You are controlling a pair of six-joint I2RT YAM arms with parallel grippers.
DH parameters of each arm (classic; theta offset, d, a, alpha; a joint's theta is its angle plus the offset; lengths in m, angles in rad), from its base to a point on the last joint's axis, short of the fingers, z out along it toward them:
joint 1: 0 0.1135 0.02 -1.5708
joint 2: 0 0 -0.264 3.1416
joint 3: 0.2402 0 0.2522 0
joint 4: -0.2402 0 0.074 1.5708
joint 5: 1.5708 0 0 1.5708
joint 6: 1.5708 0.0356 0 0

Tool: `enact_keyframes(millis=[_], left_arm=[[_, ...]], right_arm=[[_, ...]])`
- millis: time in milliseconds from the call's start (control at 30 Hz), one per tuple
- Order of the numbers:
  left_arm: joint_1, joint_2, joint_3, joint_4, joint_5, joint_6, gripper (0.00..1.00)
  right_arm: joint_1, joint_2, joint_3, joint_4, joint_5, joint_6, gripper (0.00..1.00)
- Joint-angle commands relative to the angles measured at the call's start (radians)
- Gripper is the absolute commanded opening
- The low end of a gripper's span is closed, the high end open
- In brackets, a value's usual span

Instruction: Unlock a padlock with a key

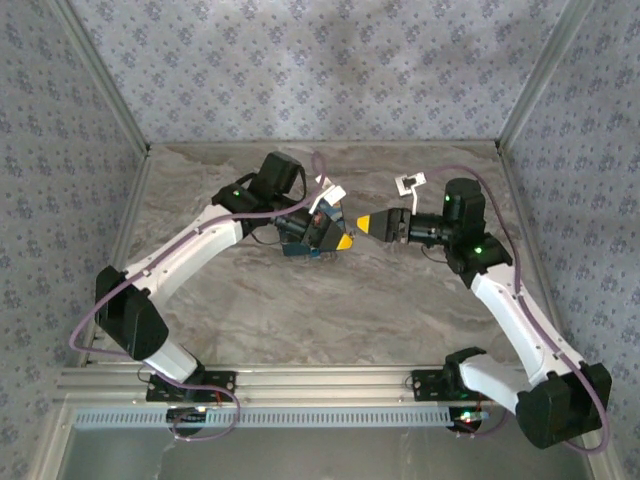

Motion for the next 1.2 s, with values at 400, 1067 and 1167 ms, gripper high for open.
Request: enact_keyframes(millis=[400,1067,1167], left_arm=[[0.002,0.001,0.038,-0.061,0.071,0.059,0.00],[0.009,-0.003,0.043,-0.063,0.081,0.066,0.00],[0.014,-0.003,0.044,-0.063,0.081,0.067,0.00]], right_arm=[[0.075,0.028,0.026,0.000,-0.049,-0.072,0.55],[0.081,0.055,0.022,-0.049,-0.081,-0.122,0.34],[0.078,0.056,0.018,-0.051,-0.086,-0.124,0.26]])
